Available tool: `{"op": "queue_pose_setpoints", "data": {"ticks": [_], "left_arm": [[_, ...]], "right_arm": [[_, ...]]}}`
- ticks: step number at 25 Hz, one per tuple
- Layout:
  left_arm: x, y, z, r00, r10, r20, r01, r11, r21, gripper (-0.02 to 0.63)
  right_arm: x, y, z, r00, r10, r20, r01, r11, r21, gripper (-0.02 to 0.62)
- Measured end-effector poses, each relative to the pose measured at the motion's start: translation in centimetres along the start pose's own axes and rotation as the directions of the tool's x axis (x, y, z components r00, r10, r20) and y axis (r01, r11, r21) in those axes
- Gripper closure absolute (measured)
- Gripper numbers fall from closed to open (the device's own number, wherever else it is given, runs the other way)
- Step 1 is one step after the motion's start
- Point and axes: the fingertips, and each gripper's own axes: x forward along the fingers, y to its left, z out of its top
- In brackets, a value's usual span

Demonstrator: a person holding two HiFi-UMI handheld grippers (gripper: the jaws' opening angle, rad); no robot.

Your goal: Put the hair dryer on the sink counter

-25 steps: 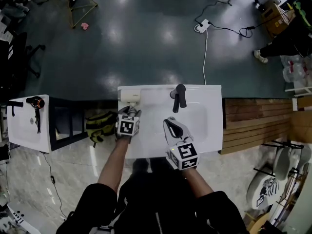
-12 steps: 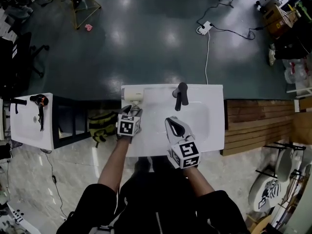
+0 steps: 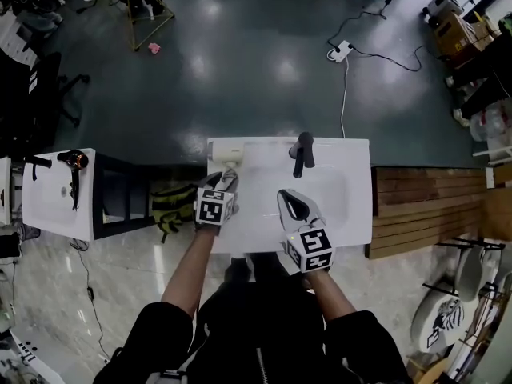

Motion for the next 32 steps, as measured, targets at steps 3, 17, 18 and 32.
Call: {"op": "queue_pose_setpoints", "data": {"ticks": [3,17,18,32], "left_arm": [[-1.2,0.0,0.2,1.0,0.005,0.025,-0.006,1.0,0.018,0.471],[-6.2,-1.0,1.9,0.99,0.006,0.14,-0.016,0.997,0.072,0.586],[-6.7,-1.1,2.1,0.988,0.004,0.152,-0.016,0.997,0.078,0.586],[-14.2,-3.1,4.1,0.946,-0.015,0.325,-0.029,0.991,0.13,0.589]], "right_arm": [[-0.2,0.4,0.2,1.0,-0.001,0.007,0.001,1.0,-0.008,0.591],[-1.4,2.0,0.4,1.0,-0.007,0.027,0.007,1.0,-0.019,0.591],[-1.5,2.2,0.4,1.0,-0.008,0.029,0.008,1.0,-0.02,0.591],[-2.9,4.8,1.1,0.997,-0.012,0.076,0.014,0.999,-0.031,0.591]]}}
